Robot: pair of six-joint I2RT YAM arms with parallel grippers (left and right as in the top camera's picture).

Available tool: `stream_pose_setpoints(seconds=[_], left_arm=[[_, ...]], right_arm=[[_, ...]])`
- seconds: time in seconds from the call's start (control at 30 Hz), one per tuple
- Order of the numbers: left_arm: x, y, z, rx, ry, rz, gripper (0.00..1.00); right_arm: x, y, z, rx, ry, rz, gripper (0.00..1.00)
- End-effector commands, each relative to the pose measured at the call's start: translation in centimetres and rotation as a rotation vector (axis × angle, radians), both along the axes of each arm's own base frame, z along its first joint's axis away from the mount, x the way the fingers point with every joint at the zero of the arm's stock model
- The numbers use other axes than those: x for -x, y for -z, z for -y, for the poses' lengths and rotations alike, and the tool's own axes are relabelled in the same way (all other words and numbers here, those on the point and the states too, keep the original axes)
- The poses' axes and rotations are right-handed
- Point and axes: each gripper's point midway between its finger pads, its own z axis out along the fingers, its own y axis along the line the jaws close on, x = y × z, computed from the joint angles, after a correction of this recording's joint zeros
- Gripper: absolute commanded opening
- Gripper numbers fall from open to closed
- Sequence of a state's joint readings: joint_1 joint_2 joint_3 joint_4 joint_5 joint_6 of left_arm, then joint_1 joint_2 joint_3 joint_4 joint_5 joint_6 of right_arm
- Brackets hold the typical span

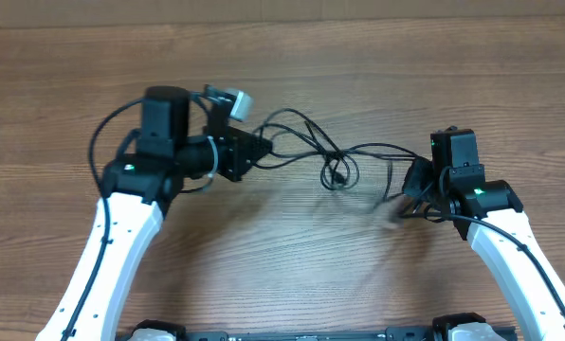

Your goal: Untangle cables

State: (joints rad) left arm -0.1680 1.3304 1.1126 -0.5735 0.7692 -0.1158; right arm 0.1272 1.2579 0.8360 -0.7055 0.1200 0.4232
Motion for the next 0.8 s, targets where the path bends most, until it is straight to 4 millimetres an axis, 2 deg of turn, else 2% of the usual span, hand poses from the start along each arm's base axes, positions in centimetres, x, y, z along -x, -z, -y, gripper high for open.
stream_pose_setpoints(seconds=[0.0, 0.13, 0.23, 0.3, 0.33, 0.37, 0.4, 0.43, 0.47, 0.53, 0.6, 0.67, 0.77], left_arm=[[-2.2, -1.2, -4.3, -0.058, -0.139, 0.08, 0.04], [-3.3, -0.6, -6.8, -0.086, -0.261, 0.046, 0.04], [-3.5, -0.5, -7.1, -0.084, -0.295, 0.023, 0.04], [-3.3, -0.4, -6.6, -0.084, -0.282, 0.021, 0.04], [-3.1, -0.3, -6.2, -0.085, -0.269, 0.018, 0.04], [-2.9, -0.2, -5.7, -0.091, -0.251, 0.02, 0.04], [-2.6, -0.1, -5.3, -0.098, -0.232, 0.02, 0.07], [-2.2, 0.1, -4.7, -0.11, -0.204, 0.019, 0.44], [-1.8, 0.4, -4.3, -0.116, -0.189, 0.01, 0.61], [-1.5, 1.0, -3.8, -0.142, -0.182, -0.005, 0.67], [-1.3, 1.9, -3.5, -0.176, -0.182, -0.024, 0.74], [-1.2, 3.1, -3.3, -0.217, -0.184, -0.053, 0.76], [-0.6, 5.5, -2.3, -0.267, -0.14, -0.116, 0.75]], right_arm=[[0.1, 0.0, 3.3, 0.085, 0.186, 0.021, 0.06], [-0.4, -0.2, 2.8, 0.058, 0.177, 0.04, 0.06], [-1.7, -0.7, 0.3, -0.064, 0.1, 0.085, 0.09], [-2.7, -1.5, -2.2, -0.156, -0.033, 0.125, 0.1], [-3.2, -2.7, -5.3, -0.254, -0.211, 0.169, 0.17], [-3.2, -3.4, -6.9, -0.309, -0.309, 0.195, 0.23], [-2.8, -4.4, -8.9, -0.378, -0.434, 0.225, 0.25], [-2.4, -5.1, -10.2, -0.431, -0.514, 0.244, 0.35], [-2.3, -5.1, -10.3, -0.439, -0.518, 0.241, 0.4], [-2.1, -5.0, -10.3, -0.44, -0.515, 0.229, 0.51], [-2.0, -4.7, -10.1, -0.431, -0.505, 0.22, 0.57], [-2.1, -4.4, -9.7, -0.411, -0.488, 0.21, 0.61], [-1.9, -3.7, -8.9, -0.371, -0.453, 0.184, 0.66]])
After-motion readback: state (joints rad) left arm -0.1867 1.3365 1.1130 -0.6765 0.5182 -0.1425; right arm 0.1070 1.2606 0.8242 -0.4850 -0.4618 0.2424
